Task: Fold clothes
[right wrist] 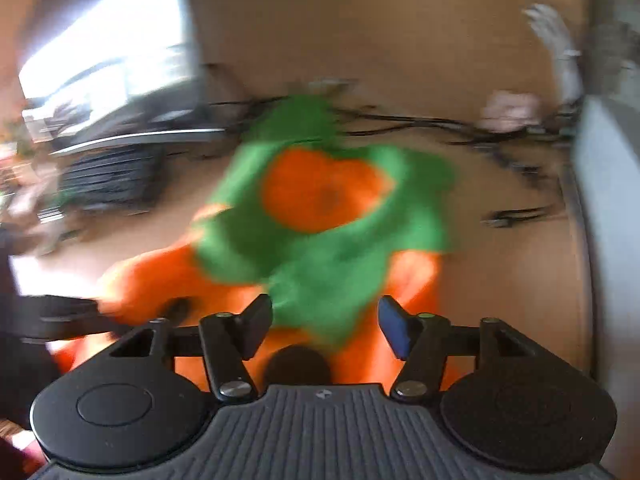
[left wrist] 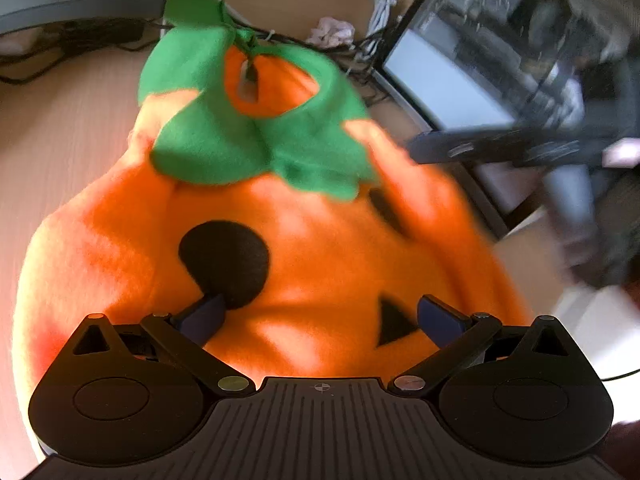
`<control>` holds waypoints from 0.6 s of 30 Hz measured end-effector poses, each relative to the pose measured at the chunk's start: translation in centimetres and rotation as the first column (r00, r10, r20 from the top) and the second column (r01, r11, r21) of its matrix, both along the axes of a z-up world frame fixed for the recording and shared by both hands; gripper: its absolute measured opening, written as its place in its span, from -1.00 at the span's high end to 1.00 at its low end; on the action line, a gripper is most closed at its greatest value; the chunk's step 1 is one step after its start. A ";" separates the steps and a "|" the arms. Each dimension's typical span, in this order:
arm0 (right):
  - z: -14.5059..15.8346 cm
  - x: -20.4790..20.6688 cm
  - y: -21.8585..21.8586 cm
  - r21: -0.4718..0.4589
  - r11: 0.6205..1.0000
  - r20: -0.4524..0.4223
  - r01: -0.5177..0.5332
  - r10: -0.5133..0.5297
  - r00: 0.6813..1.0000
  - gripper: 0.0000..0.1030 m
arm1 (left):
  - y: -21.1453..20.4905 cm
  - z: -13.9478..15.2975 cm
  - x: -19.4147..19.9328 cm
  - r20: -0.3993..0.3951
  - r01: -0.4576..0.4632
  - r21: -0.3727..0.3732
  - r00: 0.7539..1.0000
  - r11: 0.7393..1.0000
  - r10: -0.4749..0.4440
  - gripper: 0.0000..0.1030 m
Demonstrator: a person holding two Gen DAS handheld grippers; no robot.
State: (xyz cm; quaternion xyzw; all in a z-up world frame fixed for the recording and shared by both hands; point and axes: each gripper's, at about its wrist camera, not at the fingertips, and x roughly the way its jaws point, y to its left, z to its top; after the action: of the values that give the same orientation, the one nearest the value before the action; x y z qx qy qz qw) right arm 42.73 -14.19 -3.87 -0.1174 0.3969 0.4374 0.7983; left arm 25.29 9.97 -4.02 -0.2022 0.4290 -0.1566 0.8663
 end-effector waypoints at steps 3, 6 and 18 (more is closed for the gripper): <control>-0.7 1.2 0.1 0.005 0.996 0.073 0.090 -0.090 0.993 -0.17 | 0.6 3.4 2.3 0.120 -0.015 -0.039 0.993 0.999 0.019 -1.00; -0.1 2.1 0.8 0.045 0.994 0.135 0.101 -0.106 0.985 -0.17 | 0.9 3.6 6.0 0.178 -0.106 0.071 0.980 0.992 0.092 -1.00; -3.1 4.5 14.1 -0.186 0.957 0.366 -0.222 0.277 0.888 -0.15 | 4.3 -1.2 10.1 0.043 -0.425 0.303 0.900 0.853 0.434 -1.00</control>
State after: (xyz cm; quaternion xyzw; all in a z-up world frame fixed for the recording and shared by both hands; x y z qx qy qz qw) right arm 47.24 -0.14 -6.93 -0.3073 0.2418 0.4758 0.7879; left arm 35.39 14.32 -5.20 -0.1588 0.4037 0.1116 0.8940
